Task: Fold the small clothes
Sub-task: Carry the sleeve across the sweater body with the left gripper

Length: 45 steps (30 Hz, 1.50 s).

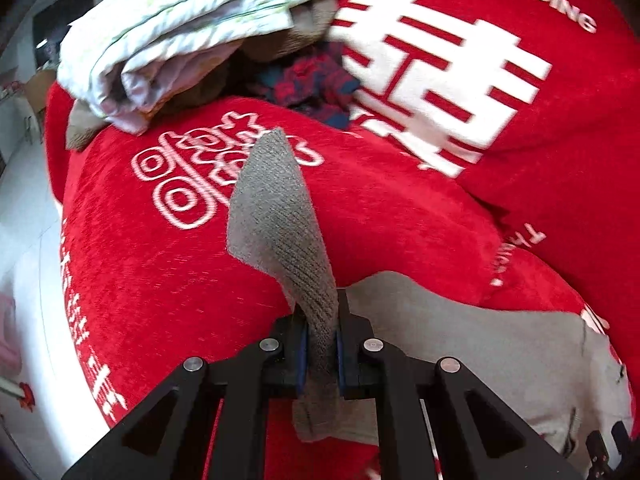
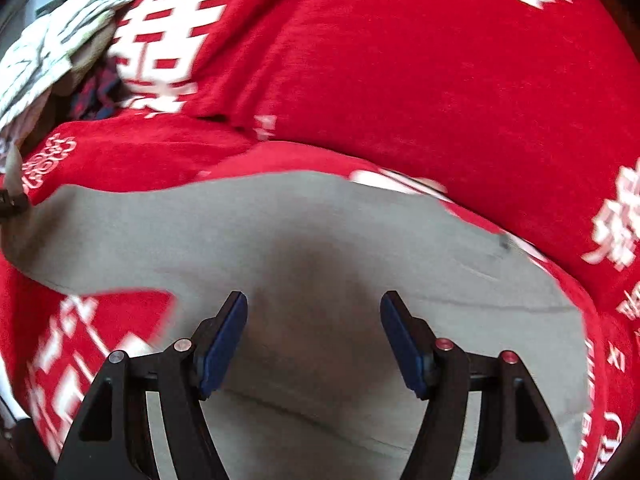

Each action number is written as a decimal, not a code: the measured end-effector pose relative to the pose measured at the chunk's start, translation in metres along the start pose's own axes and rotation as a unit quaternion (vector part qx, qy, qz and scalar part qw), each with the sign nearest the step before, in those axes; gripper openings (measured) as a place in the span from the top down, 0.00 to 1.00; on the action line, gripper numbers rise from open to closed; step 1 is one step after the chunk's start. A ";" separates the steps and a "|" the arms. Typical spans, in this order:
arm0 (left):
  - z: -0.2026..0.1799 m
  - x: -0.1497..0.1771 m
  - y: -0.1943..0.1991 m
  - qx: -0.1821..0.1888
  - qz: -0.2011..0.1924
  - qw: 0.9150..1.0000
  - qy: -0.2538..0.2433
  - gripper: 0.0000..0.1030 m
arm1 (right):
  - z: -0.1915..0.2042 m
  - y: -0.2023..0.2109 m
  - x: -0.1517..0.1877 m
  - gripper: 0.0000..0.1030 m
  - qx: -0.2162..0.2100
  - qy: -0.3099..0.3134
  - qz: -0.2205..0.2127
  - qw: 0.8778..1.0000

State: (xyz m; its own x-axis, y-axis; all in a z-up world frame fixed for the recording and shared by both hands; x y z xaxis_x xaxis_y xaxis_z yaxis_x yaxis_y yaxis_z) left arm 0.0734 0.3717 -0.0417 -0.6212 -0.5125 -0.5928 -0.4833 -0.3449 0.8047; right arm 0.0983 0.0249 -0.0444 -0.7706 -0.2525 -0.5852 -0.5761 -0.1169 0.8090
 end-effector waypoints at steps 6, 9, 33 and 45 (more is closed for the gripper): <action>-0.041 0.013 0.016 0.019 0.003 0.999 -0.033 0.88 | -0.052 0.015 0.031 0.30 0.014 -0.040 0.004 0.999; -0.064 0.022 0.025 0.027 0.002 0.998 -0.055 0.88 | -0.064 0.019 0.044 0.30 0.023 -0.044 0.005 0.999; -0.226 0.097 0.074 0.057 0.018 0.981 -0.185 0.88 | -0.169 0.044 0.105 0.30 0.040 -0.124 -0.004 0.991; -0.299 0.133 0.101 0.067 0.013 0.969 -0.237 0.88 | -0.209 0.061 0.124 0.30 0.034 -0.148 -0.021 0.988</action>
State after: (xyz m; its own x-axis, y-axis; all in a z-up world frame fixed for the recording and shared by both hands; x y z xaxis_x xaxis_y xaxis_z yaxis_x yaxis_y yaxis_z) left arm 0.1265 0.0336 -0.0294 -0.8327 -0.0900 -0.5464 -0.5193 -0.2155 0.8270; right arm 0.0242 -0.2143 -0.0562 -0.7853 0.0446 -0.6175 -0.6191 -0.0545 0.7834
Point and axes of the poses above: each gripper's, at about its wrist camera, not at the fingertips, and y roughly against the way its jaws point, z to its left, x to its underside, the point moved 9 cm from there along -y, roughly the way its jaws point, and after that the axes turned 5 degrees about -x, right-handed, at the moved point
